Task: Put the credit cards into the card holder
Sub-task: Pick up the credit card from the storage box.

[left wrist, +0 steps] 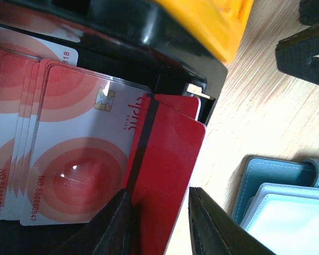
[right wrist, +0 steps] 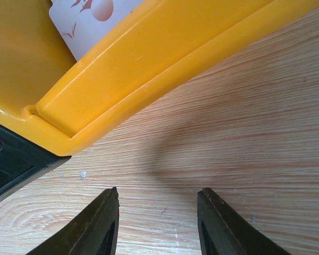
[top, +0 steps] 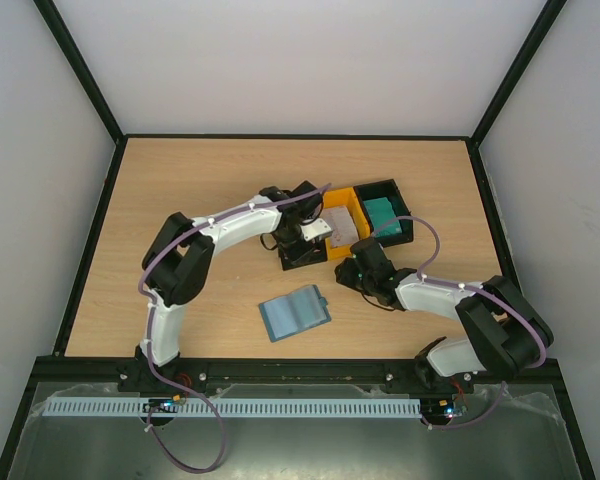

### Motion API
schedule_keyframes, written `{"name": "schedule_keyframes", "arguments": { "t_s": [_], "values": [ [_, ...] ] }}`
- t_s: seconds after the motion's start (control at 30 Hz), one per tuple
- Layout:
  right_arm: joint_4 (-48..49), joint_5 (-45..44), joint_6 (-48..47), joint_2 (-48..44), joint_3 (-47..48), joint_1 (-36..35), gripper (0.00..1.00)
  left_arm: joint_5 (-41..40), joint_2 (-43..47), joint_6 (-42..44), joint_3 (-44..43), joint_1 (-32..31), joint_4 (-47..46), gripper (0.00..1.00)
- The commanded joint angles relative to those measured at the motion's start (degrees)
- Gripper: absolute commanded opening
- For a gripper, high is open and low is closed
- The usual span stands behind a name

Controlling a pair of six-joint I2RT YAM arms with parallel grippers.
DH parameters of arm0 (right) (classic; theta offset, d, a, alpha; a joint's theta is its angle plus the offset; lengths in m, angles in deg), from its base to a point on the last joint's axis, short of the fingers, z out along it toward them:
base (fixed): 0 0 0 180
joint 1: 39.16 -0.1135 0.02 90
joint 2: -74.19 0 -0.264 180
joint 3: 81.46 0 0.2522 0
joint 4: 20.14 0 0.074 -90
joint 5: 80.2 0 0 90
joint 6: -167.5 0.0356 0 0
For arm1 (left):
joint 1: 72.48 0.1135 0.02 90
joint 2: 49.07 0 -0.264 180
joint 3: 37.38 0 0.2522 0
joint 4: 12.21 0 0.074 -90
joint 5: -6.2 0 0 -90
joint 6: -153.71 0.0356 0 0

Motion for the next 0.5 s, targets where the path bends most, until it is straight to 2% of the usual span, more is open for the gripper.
{"name": "schedule_keyframes", "arguments": {
  "t_s": [0.0, 0.47],
  "values": [
    [0.0, -0.8, 0.0, 0.2, -1.1, 0.2, 0.41, 1.7, 2.9, 0.3, 0.8, 0.1, 1.7, 0.3],
    [0.1, -0.7, -0.3, 0.6, -1.0, 0.2, 0.41, 1.3, 2.6, 0.5, -0.2, 0.1, 2.1, 0.22]
  ]
}}
